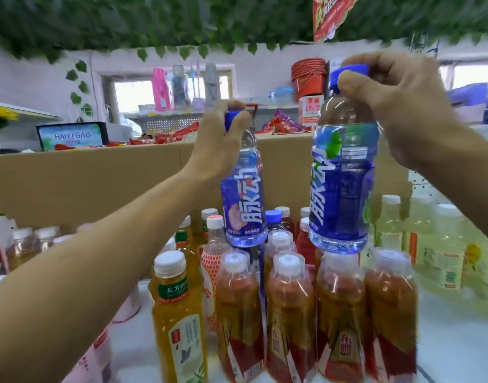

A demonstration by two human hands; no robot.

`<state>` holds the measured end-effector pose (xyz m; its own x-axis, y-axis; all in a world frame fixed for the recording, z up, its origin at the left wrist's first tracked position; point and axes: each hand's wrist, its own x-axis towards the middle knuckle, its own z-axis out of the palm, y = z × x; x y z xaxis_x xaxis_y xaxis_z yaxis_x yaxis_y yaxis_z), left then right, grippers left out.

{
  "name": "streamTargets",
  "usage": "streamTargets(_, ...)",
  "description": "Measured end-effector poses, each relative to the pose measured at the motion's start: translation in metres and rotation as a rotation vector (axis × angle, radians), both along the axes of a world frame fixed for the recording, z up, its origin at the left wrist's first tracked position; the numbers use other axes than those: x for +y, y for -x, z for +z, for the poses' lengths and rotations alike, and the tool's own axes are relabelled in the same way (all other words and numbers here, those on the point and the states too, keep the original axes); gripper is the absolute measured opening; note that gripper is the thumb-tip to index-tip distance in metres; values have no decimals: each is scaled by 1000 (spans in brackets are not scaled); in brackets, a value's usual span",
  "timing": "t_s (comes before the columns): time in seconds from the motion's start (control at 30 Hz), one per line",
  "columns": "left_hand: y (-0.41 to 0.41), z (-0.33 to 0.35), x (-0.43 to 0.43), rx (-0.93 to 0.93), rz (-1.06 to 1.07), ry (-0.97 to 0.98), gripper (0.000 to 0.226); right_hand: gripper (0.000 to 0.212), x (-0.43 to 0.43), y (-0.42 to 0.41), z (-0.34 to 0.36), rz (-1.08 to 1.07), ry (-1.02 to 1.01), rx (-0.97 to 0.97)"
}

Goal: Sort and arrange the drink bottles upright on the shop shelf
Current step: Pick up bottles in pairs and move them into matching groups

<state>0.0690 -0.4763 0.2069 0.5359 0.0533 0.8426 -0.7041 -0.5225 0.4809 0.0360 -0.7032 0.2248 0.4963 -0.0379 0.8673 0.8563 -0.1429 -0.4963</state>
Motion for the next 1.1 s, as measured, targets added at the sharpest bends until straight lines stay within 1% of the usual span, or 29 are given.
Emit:
streamTargets(0.13,-20,-10,4,97,48,-65,13,14,-3,-29,3,11,32,11)
streamTargets(0.27,-30,-16,7,163,86,-144,23,18,-4,-48,3,29,66,32)
streamTargets(0.37,-31,-20,8,212,105,-248,27,20,-5,-53,-1,44,96,46)
streamTargets(0.47,-33,-28,11,342,150,-381,34,22,-6,-57,-7,80,114,65)
streamTargets(0.6,-36,-46,17,549,186,-518,32,24,-8,-62,-12,87,99,77)
streamTargets(0.77,-46,-57,16,726,200,-679,37,23,-8,-64,-13,92,95,69)
streamTargets(0.9,-52,-62,13,810,237,-817,37,19,-6,-62,-11,83,118,44)
streamTargets(1.1,-45,-52,14,919,201,-881,39,21,0,-59,-7,48,147,7)
